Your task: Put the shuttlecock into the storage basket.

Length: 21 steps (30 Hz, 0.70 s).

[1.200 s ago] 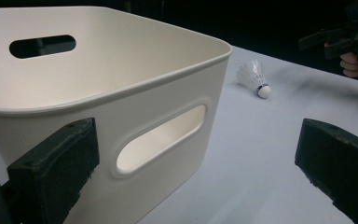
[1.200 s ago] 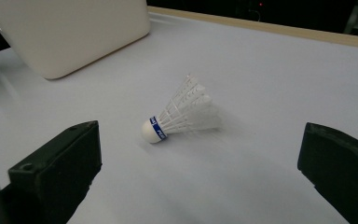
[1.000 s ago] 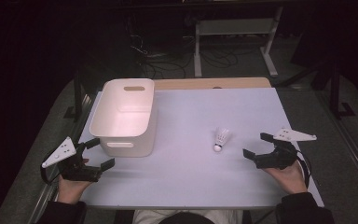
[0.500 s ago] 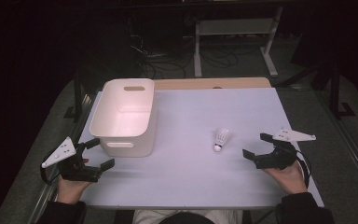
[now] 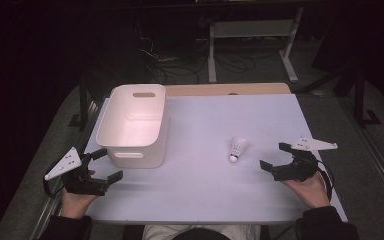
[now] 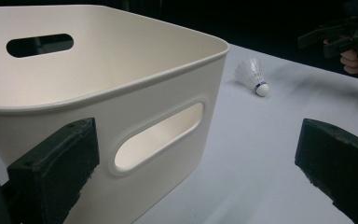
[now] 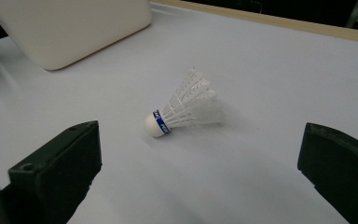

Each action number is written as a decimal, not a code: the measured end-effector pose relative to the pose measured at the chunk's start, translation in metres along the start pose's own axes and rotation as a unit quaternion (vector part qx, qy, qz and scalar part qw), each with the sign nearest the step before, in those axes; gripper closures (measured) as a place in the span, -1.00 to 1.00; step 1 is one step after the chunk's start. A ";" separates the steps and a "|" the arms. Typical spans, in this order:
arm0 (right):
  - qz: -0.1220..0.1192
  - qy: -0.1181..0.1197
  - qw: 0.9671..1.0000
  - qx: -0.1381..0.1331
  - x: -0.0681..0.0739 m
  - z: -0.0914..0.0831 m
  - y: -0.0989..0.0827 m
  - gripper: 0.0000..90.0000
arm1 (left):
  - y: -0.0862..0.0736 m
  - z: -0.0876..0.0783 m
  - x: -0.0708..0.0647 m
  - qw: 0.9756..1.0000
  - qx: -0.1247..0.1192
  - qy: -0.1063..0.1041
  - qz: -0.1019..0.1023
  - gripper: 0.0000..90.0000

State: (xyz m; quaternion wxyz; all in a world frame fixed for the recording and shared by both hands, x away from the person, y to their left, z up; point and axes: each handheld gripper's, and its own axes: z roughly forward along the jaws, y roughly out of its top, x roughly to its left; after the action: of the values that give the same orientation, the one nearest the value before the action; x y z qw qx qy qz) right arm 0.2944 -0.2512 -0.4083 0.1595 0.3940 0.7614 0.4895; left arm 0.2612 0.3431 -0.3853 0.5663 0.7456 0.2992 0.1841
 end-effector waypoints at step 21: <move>-0.011 0.020 0.998 0.051 -0.008 0.010 0.019 -1.00 | 0.000 -0.001 -0.001 1.000 0.000 -0.001 0.000 -1.00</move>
State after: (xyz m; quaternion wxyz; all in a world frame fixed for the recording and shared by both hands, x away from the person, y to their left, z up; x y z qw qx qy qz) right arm 0.3146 -0.2473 -0.3976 0.1292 0.3830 0.7927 0.4564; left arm 0.2600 0.3433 -0.3854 0.5666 0.7460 0.2984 0.1830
